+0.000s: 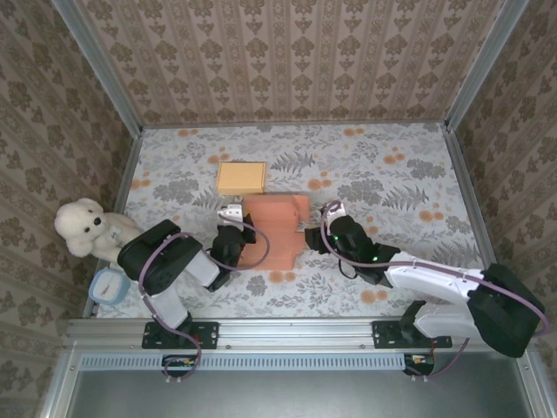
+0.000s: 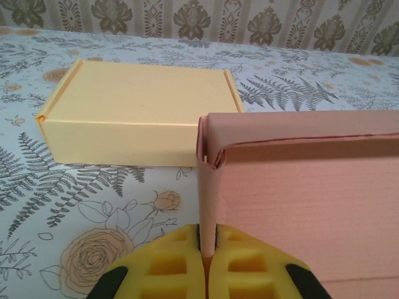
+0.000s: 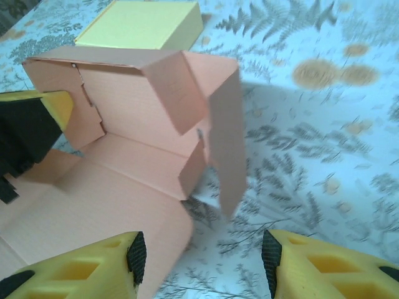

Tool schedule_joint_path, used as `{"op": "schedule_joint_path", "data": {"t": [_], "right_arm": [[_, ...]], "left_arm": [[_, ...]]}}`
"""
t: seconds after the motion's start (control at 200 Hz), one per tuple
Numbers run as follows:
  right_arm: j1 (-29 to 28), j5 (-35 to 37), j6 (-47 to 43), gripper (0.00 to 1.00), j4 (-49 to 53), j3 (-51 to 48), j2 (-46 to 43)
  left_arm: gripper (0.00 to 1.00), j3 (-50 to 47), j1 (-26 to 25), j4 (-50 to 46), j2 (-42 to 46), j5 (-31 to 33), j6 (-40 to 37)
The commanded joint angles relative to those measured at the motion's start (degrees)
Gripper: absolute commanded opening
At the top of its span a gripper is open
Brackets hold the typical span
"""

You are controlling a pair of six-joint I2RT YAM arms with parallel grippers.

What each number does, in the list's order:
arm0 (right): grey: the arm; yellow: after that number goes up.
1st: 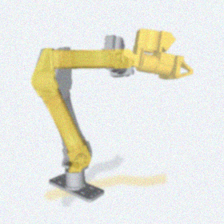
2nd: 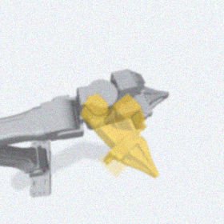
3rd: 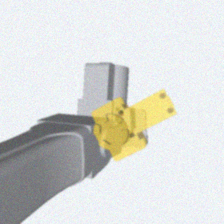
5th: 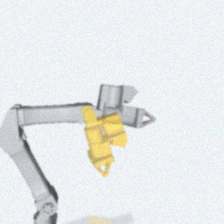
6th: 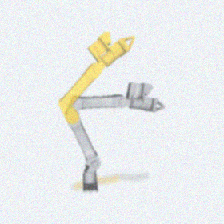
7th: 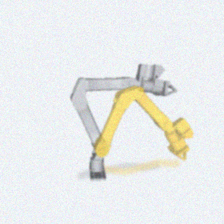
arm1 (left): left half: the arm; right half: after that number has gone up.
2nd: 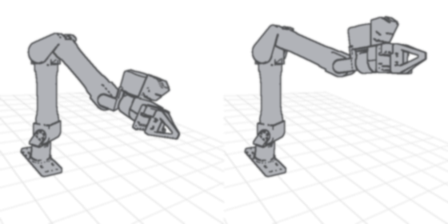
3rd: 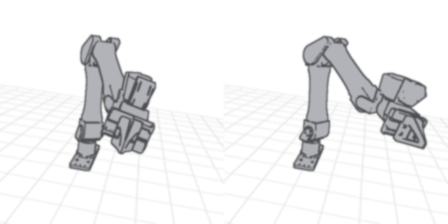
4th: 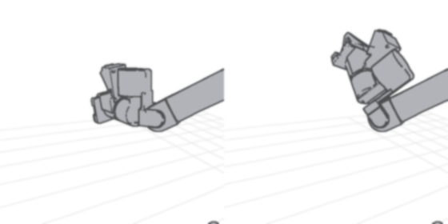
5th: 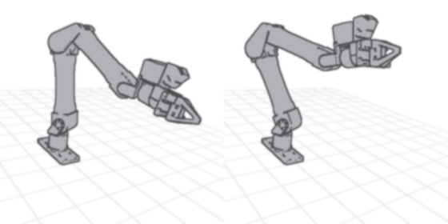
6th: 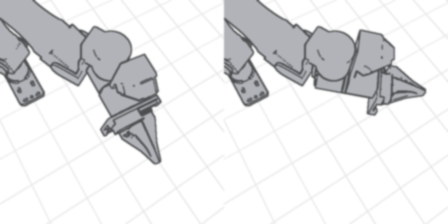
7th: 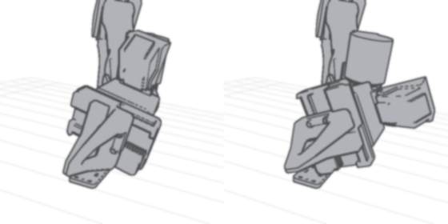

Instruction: Fold the paper box

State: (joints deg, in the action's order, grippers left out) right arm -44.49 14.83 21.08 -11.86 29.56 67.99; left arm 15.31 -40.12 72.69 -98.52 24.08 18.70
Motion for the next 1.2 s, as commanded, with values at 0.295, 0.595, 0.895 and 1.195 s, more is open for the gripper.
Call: {"op": "schedule_joint_path", "data": {"t": [0.295,0.595,0.895,1.195], "right_arm": [[5.7,-11.7,-14.7,0.52,-1.3,0.5,1.2],[6.2,-15.7,-14.7,0.48,-4.9,-2.4,-2.3],[6.2,-18.5,-13.2,0.42,-6.1,-2.3,-1.4],[4.8,-16.9,-11.3,0.4,-8.0,-0.7,1.9]], "left_arm": [[0.0,-3.2,3.1,1.3,7.8,-15.9,2.1],[0.0,-4.0,3.5,1.3,10.2,-19.9,1.7],[0.0,-4.0,3.4,1.2,10.9,-20.4,1.4],[0.0,-3.1,-0.2,0.9,10.0,-11.5,-0.6]]}}
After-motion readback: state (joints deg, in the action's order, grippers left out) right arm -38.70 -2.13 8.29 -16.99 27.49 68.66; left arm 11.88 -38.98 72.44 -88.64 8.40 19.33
